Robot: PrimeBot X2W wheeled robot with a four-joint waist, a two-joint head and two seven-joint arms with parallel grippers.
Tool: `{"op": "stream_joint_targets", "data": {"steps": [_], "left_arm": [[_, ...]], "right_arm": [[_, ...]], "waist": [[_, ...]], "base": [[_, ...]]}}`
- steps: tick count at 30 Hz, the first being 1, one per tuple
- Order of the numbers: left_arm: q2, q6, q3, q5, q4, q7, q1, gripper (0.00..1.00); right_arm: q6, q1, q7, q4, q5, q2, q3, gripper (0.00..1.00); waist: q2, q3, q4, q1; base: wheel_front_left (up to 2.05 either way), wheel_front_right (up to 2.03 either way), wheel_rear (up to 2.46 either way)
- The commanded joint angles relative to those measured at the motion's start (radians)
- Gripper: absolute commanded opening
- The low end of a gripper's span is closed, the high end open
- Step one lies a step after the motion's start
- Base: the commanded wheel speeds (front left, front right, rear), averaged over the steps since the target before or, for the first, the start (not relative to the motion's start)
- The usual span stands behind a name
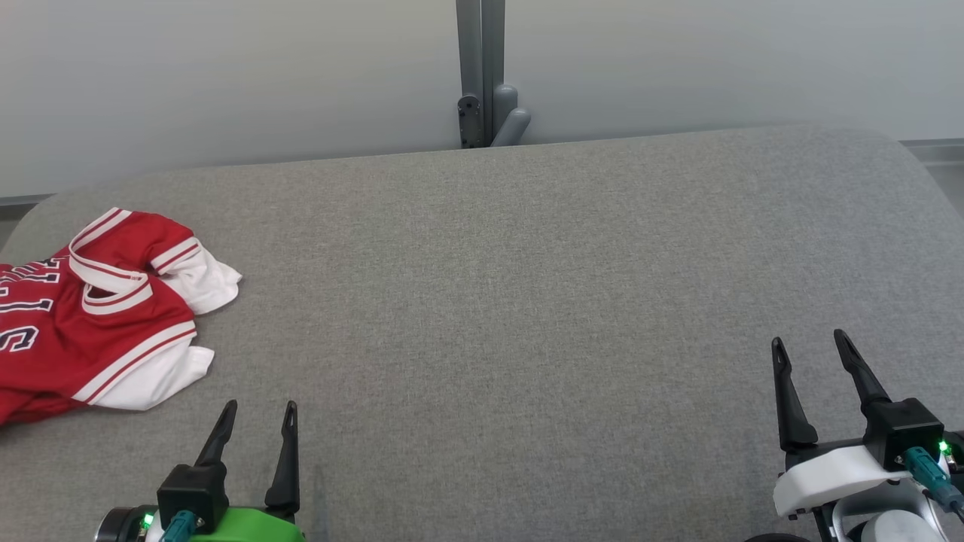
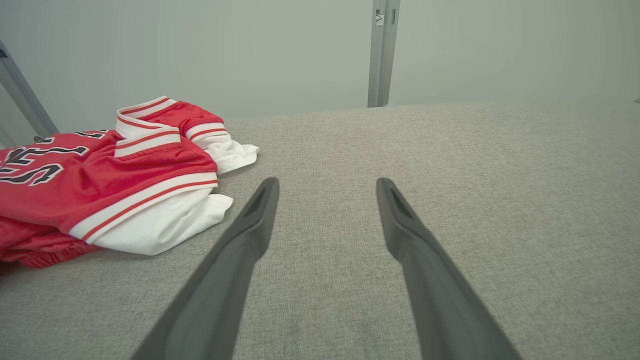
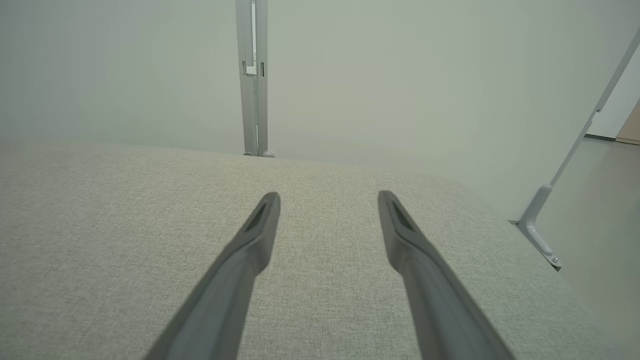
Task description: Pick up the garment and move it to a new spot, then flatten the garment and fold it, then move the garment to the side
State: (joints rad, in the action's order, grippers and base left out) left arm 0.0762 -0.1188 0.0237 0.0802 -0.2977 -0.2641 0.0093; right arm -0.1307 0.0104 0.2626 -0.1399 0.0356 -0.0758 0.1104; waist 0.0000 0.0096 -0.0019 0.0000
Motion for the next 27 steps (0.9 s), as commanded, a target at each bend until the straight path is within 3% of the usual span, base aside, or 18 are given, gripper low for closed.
{"op": "stream_joint_targets", "data": {"steps": [1, 13, 17, 27], "left_arm": [[-0.003, -0.003, -0.006, 0.009, -0.003, 0.0, -0.002, 1.0], [-0.01, -0.007, 0.0, 0.005, -0.009, 0.0, -0.017, 1.0], [-0.012, -0.007, 0.004, 0.006, -0.01, 0.0, -0.024, 1.0], [-0.008, 0.0, -0.025, 0.011, -0.016, 0.0, 0.015, 1.0]], "right_arm": [[0.0, 0.007, 0.004, 0.001, -0.007, 0.0, 0.001, 1.0], [0.0, 0.02, 0.004, 0.002, -0.013, 0.001, 0.008, 1.0], [0.0, 0.027, 0.003, 0.001, -0.013, -0.005, -0.004, 1.0], [0.0, 0.025, 0.003, -0.011, -0.023, -0.008, -0.053, 1.0]], "waist": [[0.0, 0.001, 0.0, 0.0], [0.0, -0.002, 0.03, 0.0], [0.0, -0.009, 0.098, 0.0], [0.0, -0.046, 0.344, 0.0]], "base": [[0.0, 0.0, 0.0], [0.0, 0.0, 0.0], [0.0, 0.0, 0.0], [0.0, 0.0, 0.0]]}}
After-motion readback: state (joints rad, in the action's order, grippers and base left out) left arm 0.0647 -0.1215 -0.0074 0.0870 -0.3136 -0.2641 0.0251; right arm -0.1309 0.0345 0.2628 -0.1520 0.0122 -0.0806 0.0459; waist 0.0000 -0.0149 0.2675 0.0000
